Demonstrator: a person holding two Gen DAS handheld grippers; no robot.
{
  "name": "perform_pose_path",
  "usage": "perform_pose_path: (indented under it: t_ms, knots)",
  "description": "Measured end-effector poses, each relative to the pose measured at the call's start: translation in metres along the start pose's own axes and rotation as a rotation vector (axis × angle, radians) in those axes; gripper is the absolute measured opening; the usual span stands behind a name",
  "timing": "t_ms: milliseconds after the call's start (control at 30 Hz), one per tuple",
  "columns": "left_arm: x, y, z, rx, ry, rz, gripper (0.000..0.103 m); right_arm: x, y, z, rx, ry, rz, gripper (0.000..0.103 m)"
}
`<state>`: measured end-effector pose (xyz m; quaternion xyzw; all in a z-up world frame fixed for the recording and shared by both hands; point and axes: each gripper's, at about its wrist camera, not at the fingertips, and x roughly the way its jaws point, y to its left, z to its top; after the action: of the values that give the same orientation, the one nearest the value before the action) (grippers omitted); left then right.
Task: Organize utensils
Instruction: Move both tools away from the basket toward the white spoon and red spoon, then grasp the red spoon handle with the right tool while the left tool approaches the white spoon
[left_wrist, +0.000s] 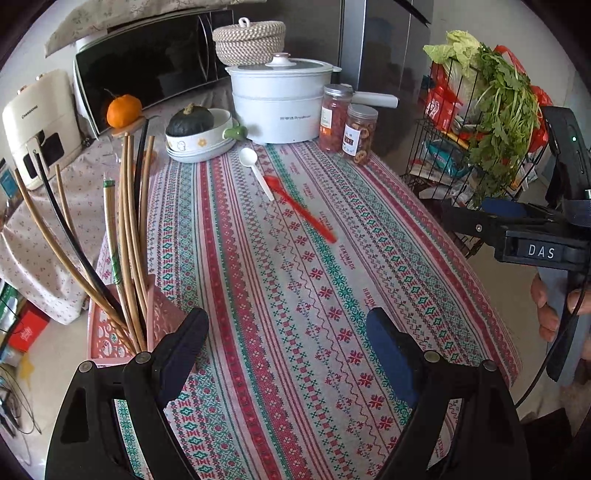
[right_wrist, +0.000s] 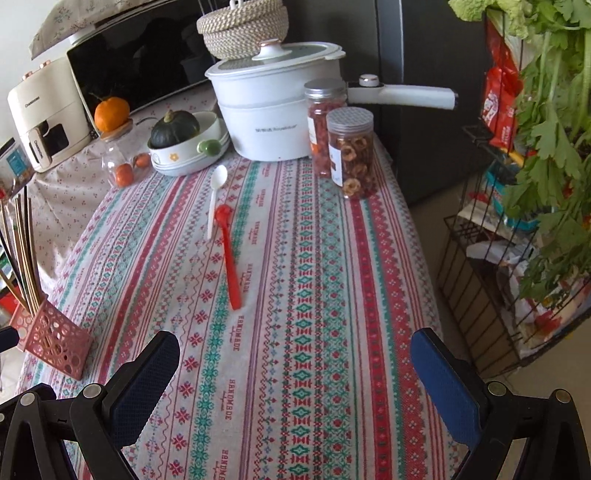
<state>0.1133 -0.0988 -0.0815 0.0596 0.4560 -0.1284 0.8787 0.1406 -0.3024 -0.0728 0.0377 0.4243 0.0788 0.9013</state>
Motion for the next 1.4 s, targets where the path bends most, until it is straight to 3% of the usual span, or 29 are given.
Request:
perform_pose_path:
  t_ms: [133,267,367,433,600,733,833,933,1000,1100,1400]
  knots:
    - [0.025,-0.006,0.009,-0.054,0.024,-0.002,0.089,0.032,0.002,0.006,-0.024,0.082,0.04,0.098]
    - [0.054,-0.015,0.026,-0.059,0.03,0.045,0.084,0.061,-0.016,0.01,0.001,0.127,0.057,0.079]
    - [0.072,-0.012,0.034,-0.125,0.033,0.051,0.078,0.084,-0.034,0.013,0.037,0.147,0.052,0.062]
    - [0.081,-0.011,0.034,-0.149,0.031,0.056,0.074,0.1,-0.038,0.017,0.037,0.148,0.091,0.055]
    - [0.104,-0.008,0.031,-0.16,0.043,0.109,0.064,0.139,-0.011,0.032,-0.032,0.156,0.184,0.048]
    - [0.113,-0.004,0.033,-0.155,0.04,0.145,0.063,0.168,0.02,0.045,-0.08,0.178,0.225,0.045]
    - [0.119,0.001,0.034,-0.153,0.048,0.168,0.061,0.193,0.033,0.051,-0.086,0.206,0.231,0.035]
    - [0.124,0.005,0.036,-0.161,0.054,0.181,0.058,0.201,0.043,0.054,-0.14,0.173,0.221,0.029]
    - [0.127,0.006,0.038,-0.163,0.054,0.186,0.058,0.202,0.047,0.055,-0.19,0.176,0.179,0.011]
    - [0.133,0.004,0.042,-0.17,0.05,0.18,0.058,0.197,0.039,0.053,-0.221,0.188,0.176,0.01]
    - [0.178,-0.006,0.08,-0.27,-0.02,0.084,0.055,0.168,-0.032,0.034,-0.074,0.198,0.157,0.01]
